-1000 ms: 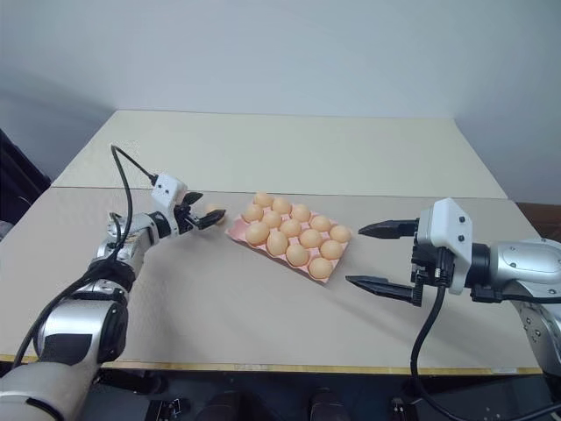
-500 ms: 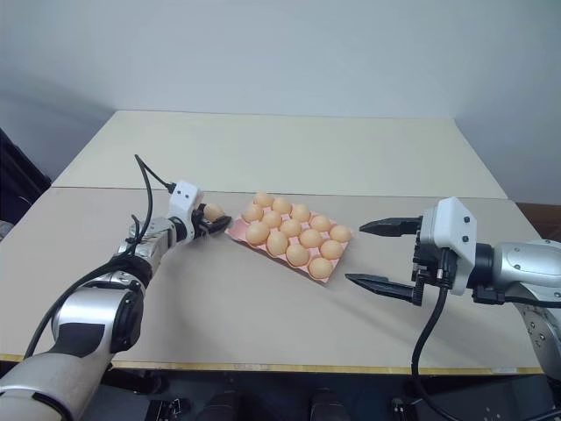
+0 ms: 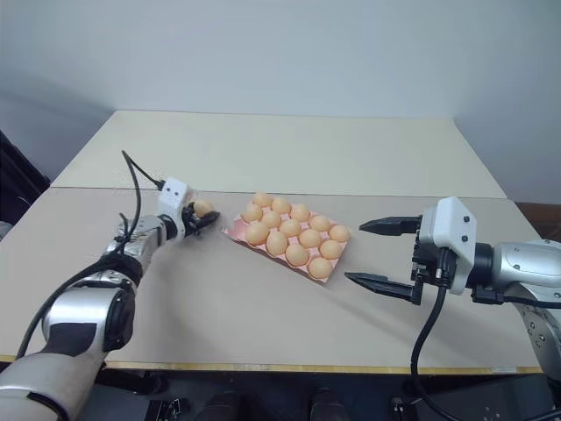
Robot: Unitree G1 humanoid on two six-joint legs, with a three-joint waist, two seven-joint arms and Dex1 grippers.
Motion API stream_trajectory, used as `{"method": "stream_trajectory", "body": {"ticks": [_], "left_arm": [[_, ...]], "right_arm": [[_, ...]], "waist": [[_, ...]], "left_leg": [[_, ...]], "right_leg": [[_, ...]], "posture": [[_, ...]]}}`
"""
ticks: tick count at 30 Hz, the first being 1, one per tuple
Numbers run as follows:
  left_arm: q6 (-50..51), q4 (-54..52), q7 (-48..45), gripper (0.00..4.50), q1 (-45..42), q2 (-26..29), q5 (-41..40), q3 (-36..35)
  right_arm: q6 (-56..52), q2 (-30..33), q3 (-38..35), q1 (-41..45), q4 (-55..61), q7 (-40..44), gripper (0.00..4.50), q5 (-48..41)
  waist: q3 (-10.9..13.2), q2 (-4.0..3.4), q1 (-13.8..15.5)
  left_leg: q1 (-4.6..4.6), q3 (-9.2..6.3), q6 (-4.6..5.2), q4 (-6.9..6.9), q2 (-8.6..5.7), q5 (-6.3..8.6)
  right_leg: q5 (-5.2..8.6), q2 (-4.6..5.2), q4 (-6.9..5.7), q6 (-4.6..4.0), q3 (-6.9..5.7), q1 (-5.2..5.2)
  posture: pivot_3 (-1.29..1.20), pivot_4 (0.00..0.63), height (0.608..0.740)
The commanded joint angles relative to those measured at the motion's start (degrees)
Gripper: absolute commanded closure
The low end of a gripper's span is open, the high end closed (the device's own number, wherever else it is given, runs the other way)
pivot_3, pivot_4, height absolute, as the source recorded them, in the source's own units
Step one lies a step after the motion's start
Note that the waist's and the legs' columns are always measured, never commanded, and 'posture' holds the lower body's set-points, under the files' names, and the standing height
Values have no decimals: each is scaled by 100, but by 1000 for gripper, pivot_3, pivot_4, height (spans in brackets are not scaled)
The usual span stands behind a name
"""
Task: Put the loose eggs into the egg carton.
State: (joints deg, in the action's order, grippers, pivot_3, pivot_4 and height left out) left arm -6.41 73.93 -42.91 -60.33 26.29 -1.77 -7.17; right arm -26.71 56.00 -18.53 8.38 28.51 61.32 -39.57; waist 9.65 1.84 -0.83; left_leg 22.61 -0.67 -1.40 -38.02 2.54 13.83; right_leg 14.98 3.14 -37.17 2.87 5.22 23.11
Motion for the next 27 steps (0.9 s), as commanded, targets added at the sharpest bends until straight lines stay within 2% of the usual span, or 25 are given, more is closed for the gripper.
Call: {"method": "stream_trajectory", "body": {"ticks": [1,8,15,21,27], "left_arm": [[-224,-533,-1087,2082,-108,67,-329,-113],[-227,-1137,-2338,2082,118,-94,-360,217],[-293,-1202,-2438,2082,273,-290,-213,503],[-167,-1236,-2616,135,264,-273,-276,559],[42,-1866,-2805,27,446,36,-537,386]], "right_arm": [[62,-34,-124,53,130,-28,0,-82],[65,-99,-12,193,106,-56,0,-55],[39,-123,-104,96,185,-124,0,-57],[17,-109,-158,47,235,-183,0,-84],[15,-112,-161,14,264,-230,0,-106]], "waist": [[0,0,14],[0,0,13],[0,0,-12],[0,0,-4],[0,-1,-27]], "left_leg": [[0,0,0,0,0,0],[1,-2,-1,-2,0,-1],[0,-4,0,-3,0,-1],[1,-4,0,-4,-1,-1],[1,-5,0,-4,0,-1]], "right_leg": [[0,1,0,0,0,-1],[0,1,2,0,-5,-4],[0,0,-1,0,-2,-3],[0,1,0,0,-3,-3],[0,0,0,0,-3,-3]], "posture": [[0,150,740],[0,150,740],[0,150,740],[0,150,740],[0,150,740]]}}
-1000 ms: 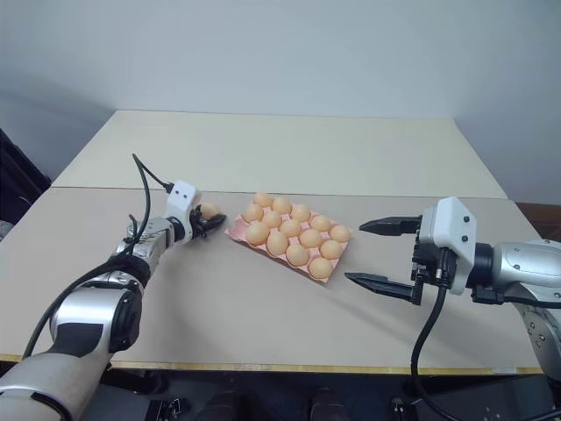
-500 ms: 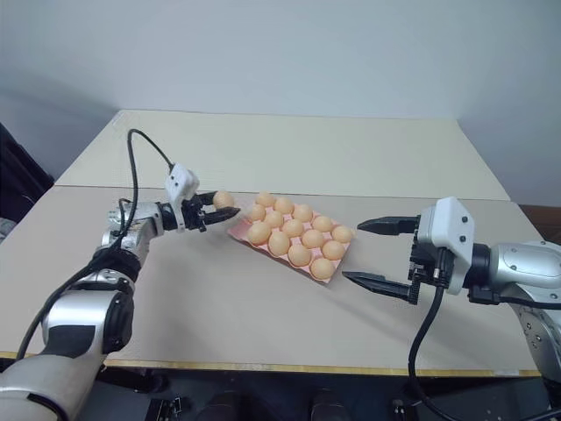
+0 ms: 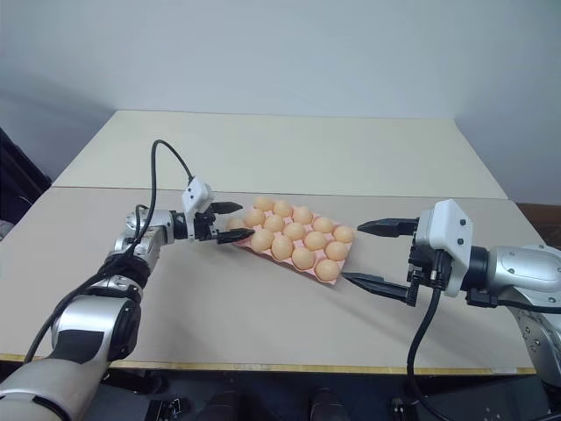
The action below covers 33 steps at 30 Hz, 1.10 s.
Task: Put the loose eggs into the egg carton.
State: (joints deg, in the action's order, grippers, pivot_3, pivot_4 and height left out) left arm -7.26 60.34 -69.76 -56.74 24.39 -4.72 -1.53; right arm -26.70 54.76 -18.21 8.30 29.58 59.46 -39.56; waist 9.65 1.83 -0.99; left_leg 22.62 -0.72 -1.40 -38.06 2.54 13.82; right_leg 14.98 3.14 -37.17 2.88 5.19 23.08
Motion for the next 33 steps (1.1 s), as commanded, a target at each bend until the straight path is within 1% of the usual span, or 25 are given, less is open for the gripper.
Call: {"method": "stream_trajectory", "body": {"ticks": [1,2,4,7,10,13,15,17,19,22,25,28,33], "left_arm": [[213,-787,-137,27,222,337,-339,-254],[325,-1038,-152,27,341,437,-433,-317],[781,-1880,-272,27,750,843,-766,-565],[1371,-2785,-285,27,1188,1220,-1082,-740],[2109,-4015,-415,27,1948,1839,-1548,-1078],[2774,-5388,-641,27,3209,2558,-2042,-1664],[2995,-5881,-615,27,3699,2788,-2250,-1897],[3397,-6646,-590,27,4555,3003,-2538,-2592],[3839,-7374,-366,27,5262,3045,-2830,-3235],[4005,-7855,-112,27,5682,2978,-3050,-3585],[4254,-8563,282,27,6239,2724,-3277,-4029],[4400,-8925,543,27,6529,2621,-3472,-4210],[4527,-9129,772,27,6715,2626,-3727,-4311]], "right_arm": [[15,7,-184,25,159,-49,0,-107],[17,3,-171,33,156,-51,0,-107],[36,-3,-96,101,100,-9,0,-106],[48,-8,-27,178,31,42,0,-106],[92,-23,117,353,-131,144,0,-72],[139,-26,273,555,-337,321,0,-45],[153,-33,315,624,-414,388,0,-32],[213,-33,420,747,-609,540,0,18],[255,-24,527,890,-809,736,0,33],[310,-22,573,968,-938,879,0,67],[368,-68,712,1182,-1260,1004,0,189],[387,-119,808,1313,-1392,1066,0,250],[400,-222,888,1421,-1458,1102,0,316]], "waist": [[0,0,-24],[0,-1,-31],[-1,-1,-58],[0,-1,-106],[-1,-2,-124],[-2,-4,-170],[-2,-5,-174],[-1,-4,-155],[-1,-4,-140],[-1,-4,-53],[-1,-5,-43],[-1,-4,-57],[-2,-5,-61]], "left_leg": [[0,0,0,0,0,0],[0,0,0,0,1,0],[-1,0,0,0,2,0],[-1,-1,0,0,7,0],[-3,-1,0,-2,7,0],[-5,0,0,0,12,0],[-7,7,0,4,18,0],[-11,7,0,4,19,0],[-20,11,0,4,23,1],[-28,13,0,4,23,0],[-34,17,0,4,23,1],[-32,23,0,4,23,1],[-31,23,0,8,23,1]], "right_leg": [[0,-1,0,0,1,1],[0,0,-1,0,2,1],[0,-1,-3,0,3,2],[0,-2,-5,0,2,3],[0,0,-5,0,0,-1],[0,-1,-3,0,0,0],[0,-2,-2,-1,5,4],[0,-3,-4,-2,1,2],[0,-3,-2,-3,2,-6],[1,-2,-1,-3,-1,-12],[1,-3,1,-4,2,-17],[1,-3,2,-4,7,-12],[1,-5,1,-7,10,-9]], "posture": [[0,150,740],[0,150,740],[0,150,740],[0,150,740],[0,150,740],[0,150,740],[0,150,740],[0,150,740],[0,150,740],[0,150,740],[0,150,740],[0,150,740],[0,150,740]]}}
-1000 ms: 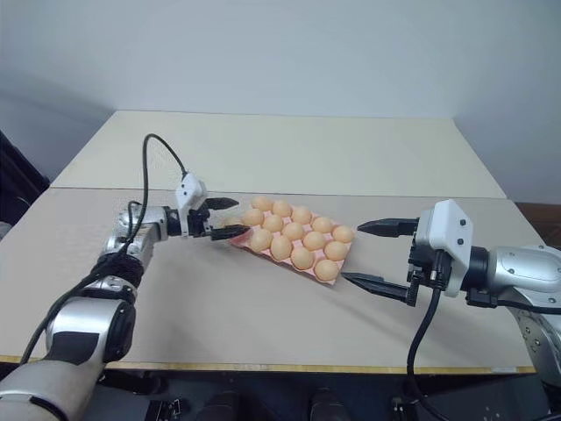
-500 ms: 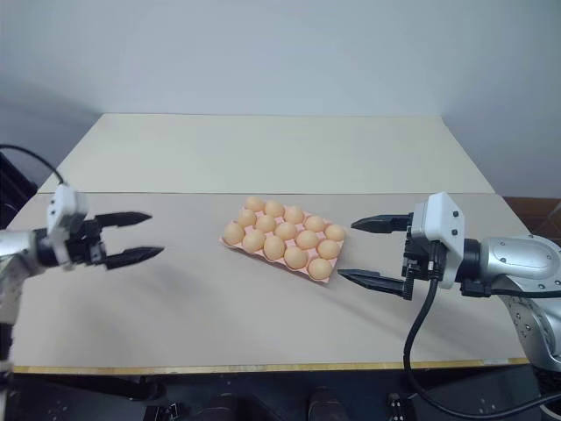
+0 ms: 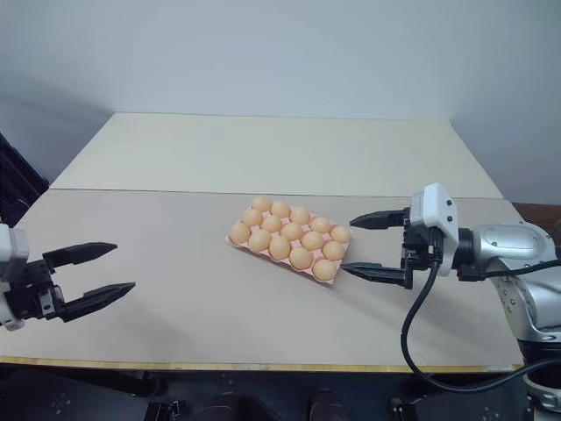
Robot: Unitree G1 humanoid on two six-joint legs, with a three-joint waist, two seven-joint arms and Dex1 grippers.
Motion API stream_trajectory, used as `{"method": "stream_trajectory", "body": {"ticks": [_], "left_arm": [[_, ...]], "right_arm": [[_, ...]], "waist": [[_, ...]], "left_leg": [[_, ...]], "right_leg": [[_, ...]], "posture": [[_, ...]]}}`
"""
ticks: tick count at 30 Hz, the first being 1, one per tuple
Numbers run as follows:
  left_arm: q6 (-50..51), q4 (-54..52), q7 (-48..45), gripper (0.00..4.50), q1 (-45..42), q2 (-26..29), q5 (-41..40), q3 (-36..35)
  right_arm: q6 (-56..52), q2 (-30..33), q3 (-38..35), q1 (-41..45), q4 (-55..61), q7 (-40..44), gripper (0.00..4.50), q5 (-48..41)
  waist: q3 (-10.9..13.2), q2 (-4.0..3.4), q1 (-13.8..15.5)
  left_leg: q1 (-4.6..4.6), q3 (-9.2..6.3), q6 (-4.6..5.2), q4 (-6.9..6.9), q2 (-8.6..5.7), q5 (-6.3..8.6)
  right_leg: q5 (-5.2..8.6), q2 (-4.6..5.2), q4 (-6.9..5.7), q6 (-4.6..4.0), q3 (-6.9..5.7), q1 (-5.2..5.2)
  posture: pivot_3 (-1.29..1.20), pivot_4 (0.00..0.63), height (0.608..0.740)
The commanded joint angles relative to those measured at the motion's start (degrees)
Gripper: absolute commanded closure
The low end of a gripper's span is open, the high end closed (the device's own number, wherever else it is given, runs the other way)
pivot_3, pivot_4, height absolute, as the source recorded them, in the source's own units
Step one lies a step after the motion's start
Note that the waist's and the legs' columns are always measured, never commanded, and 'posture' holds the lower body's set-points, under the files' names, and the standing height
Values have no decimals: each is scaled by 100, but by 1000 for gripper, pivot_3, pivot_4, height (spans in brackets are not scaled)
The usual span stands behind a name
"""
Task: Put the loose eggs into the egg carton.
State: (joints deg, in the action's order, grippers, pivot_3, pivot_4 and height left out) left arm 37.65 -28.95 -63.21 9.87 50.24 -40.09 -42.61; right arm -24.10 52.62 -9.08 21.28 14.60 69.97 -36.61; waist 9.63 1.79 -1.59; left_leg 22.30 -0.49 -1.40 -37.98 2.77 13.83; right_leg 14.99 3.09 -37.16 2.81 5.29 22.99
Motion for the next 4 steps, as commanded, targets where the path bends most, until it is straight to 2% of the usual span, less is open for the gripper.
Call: {"method": "stream_trajectory", "body": {"ticks": [1,4], "left_arm": [[35,-211,135,27,78,59,-214,-211],[123,-161,246,27,59,165,-290,-193]], "right_arm": [[145,-21,-22,122,39,58,0,31],[138,-38,-32,110,48,78,0,49]], "waist": [[0,0,-2],[0,0,-5]], "left_leg": [[0,1,0,0,-1,0],[0,1,0,1,-1,0]], "right_leg": [[0,1,0,0,1,-1],[0,0,1,0,0,1]], "posture": [[0,150,740],[0,150,740]]}}
